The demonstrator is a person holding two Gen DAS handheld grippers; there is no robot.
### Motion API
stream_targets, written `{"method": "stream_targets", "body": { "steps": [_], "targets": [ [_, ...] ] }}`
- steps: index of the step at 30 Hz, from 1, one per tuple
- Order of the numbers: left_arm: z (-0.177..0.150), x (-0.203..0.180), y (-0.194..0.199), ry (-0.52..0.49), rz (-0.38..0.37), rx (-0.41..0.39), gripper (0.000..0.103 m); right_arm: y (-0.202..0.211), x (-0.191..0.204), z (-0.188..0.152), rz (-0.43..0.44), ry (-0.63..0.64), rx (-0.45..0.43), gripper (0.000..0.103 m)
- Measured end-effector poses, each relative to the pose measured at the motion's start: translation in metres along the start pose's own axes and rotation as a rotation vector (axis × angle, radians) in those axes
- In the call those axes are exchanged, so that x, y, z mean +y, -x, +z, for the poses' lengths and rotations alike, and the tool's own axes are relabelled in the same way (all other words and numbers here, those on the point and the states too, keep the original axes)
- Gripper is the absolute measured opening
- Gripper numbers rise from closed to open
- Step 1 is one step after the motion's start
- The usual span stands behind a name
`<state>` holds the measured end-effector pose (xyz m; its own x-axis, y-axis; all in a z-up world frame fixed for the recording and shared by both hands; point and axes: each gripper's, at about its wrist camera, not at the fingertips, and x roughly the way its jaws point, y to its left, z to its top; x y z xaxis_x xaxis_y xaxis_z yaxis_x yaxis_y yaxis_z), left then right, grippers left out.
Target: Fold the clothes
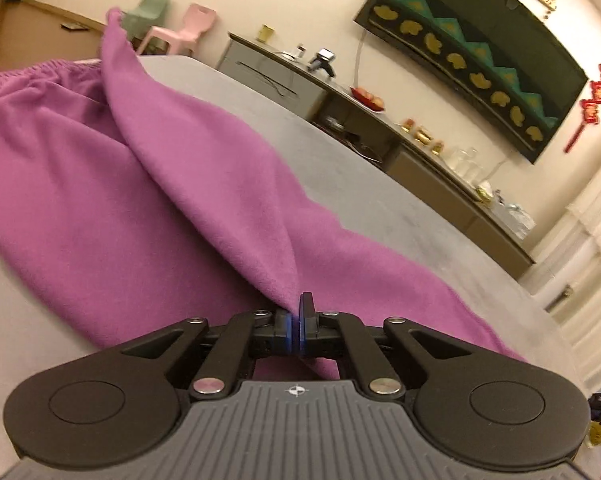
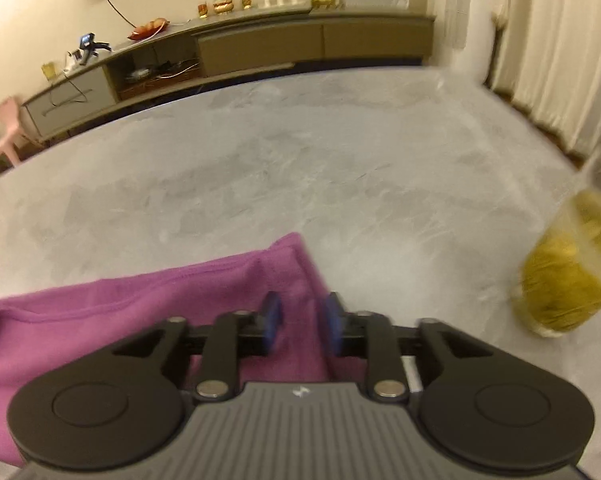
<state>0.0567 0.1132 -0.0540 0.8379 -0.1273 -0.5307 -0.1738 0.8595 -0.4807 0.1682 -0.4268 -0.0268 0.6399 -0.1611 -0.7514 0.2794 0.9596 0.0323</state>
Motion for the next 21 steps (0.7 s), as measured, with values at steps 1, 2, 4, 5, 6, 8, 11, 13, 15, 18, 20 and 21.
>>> {"method": "stream_targets", "body": {
  "steps": [1, 2, 4, 5, 6, 8, 11, 13, 15, 18, 20, 21],
  "targets": [
    [0.001, 0.002, 0.001, 0.004, -0.010, 0.005, 0.003, 0.010, 0.003, -0.002, -0.004, 0.019, -0.031, 0.037],
    [0.003, 0.003, 0.002, 0.007, -0.019, 0.009, 0.004, 0.023, 0.007, -0.004, 0.016, 0.035, -0.067, 0.037],
    [0.005, 0.003, 0.002, 0.006, -0.023, 0.016, 0.006, 0.035, 0.013, -0.010, 0.103, 0.048, -0.063, 0.036],
    [0.005, 0.003, 0.002, 0.008, -0.028, 0.017, 0.006, 0.031, 0.015, -0.013, 0.131, 0.057, -0.024, 0.034],
    [0.007, 0.003, 0.001, 0.011, -0.033, 0.014, 0.006, 0.027, 0.018, -0.016, 0.158, 0.065, 0.016, 0.034],
    [0.010, 0.004, 0.001, 0.017, -0.045, 0.007, 0.006, 0.023, 0.014, -0.017, 0.141, 0.051, 0.043, 0.034],
    [0.013, 0.005, -0.001, 0.026, -0.080, 0.004, 0.006, 0.034, -0.012, -0.015, 0.152, -0.071, 0.023, 0.036],
    [0.014, 0.003, -0.006, 0.023, -0.111, 0.004, 0.006, 0.033, -0.023, -0.019, 0.151, -0.122, 0.052, 0.041],
    [0.013, 0.002, -0.013, 0.027, -0.114, 0.020, 0.006, 0.029, -0.029, -0.026, 0.126, -0.132, 0.084, 0.041],
    [0.011, 0.002, -0.023, 0.028, -0.113, 0.047, 0.006, 0.023, -0.031, -0.033, 0.111, -0.132, 0.121, 0.041],
    [0.011, 0.000, -0.026, 0.023, -0.112, 0.054, 0.006, 0.021, -0.025, -0.035, 0.118, -0.103, 0.124, 0.031],
    [0.011, 0.000, -0.027, 0.021, -0.112, 0.057, 0.006, 0.020, -0.021, -0.036, 0.113, -0.084, 0.121, 0.016]
  ]
}}
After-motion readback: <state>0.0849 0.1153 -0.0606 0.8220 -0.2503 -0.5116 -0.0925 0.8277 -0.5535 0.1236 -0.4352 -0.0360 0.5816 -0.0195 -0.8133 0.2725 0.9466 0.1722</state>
